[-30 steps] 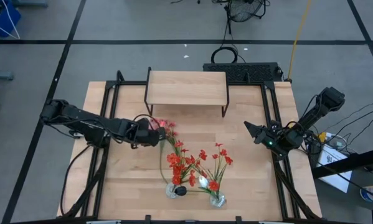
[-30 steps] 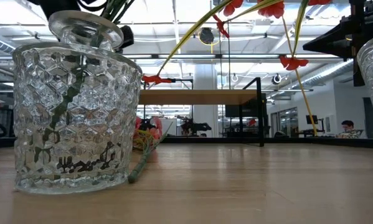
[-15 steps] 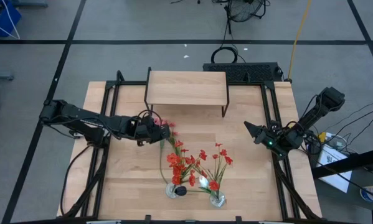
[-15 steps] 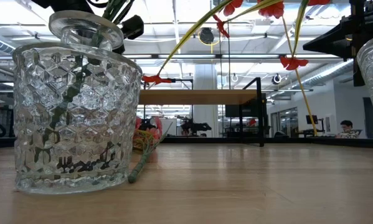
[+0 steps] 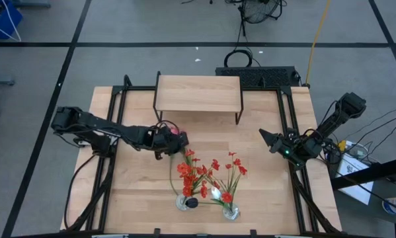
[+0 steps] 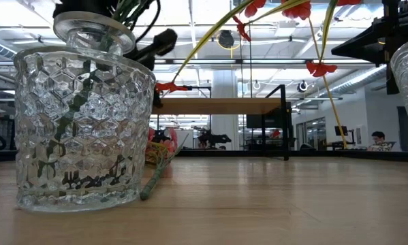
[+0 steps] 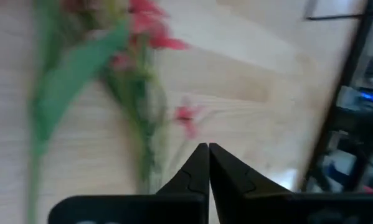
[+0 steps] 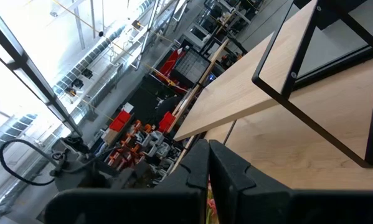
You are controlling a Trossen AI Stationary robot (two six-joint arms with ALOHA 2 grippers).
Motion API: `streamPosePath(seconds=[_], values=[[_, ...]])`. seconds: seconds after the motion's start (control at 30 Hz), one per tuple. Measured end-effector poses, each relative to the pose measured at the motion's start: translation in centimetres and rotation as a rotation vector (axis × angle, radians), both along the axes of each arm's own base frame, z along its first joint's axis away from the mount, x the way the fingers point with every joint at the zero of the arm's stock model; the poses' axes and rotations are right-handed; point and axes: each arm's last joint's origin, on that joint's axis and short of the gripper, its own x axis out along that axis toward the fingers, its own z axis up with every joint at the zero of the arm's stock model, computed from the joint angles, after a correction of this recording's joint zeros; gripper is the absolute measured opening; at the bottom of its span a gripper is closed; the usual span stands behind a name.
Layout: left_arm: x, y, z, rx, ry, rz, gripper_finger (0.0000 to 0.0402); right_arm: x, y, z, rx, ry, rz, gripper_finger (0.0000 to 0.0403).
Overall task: Pick and place flowers into a vace then onto a shelf
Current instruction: Put the light pink flower into the left transparent vase
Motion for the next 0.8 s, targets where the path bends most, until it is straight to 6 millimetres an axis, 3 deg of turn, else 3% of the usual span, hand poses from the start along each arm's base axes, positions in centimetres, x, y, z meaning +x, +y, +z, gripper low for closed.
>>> streamPosePath(seconds=[0.23, 0.33, 0.47, 0.8], values=[[0.0, 0.8, -0.4, -0.013, 0.034, 0.069, 0.0015, 0.0, 0.0, 0.0, 0.0, 0.0, 0.0, 0.0004], [-0.8, 1.6, -1.6, -0.113, 0.175, 0.106, 0.0017, 0.0, 0.0, 0.0, 0.0, 0.0, 0.0, 0.0004], [-2.0, 2.2, -2.5, -0.187, 0.345, -0.012, 0.0004, 0.0, 0.0, 0.0, 0.0, 0.0, 0.0, 0.0004], [-2.1, 2.0, -2.7, -0.266, 0.377, -0.026, 0.0045, 0.0, 0.0, 0.0, 0.0, 0.0, 0.0, 0.0004]])
